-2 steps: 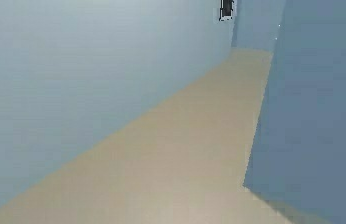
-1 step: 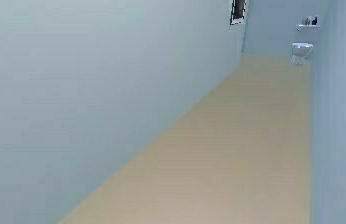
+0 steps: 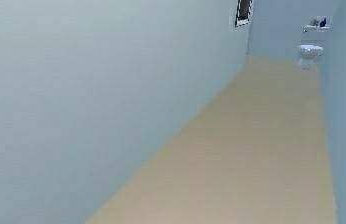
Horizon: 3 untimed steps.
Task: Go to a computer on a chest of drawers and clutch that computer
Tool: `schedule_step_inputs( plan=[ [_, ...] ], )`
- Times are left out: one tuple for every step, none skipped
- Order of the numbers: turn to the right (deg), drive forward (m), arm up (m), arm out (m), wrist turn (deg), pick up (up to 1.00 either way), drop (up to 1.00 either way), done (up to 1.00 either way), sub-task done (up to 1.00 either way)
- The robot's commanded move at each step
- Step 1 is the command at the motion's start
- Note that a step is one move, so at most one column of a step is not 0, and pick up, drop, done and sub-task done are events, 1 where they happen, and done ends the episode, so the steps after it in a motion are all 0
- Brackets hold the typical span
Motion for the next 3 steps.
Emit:
schedule_step_inputs(
  plan=[
    [24.0, 0.00, 0.00, 0.00, 0.0, 0.00, 0.00, 0.00, 0.00],
    [0.0, 1.00, 0.00, 0.00, 0.0, 0.00, 0.00, 0.00, 0.00],
    [0.0, 1.00, 0.00, 0.00, 0.0, 0.00, 0.00, 0.00, 0.00]
  ],
)
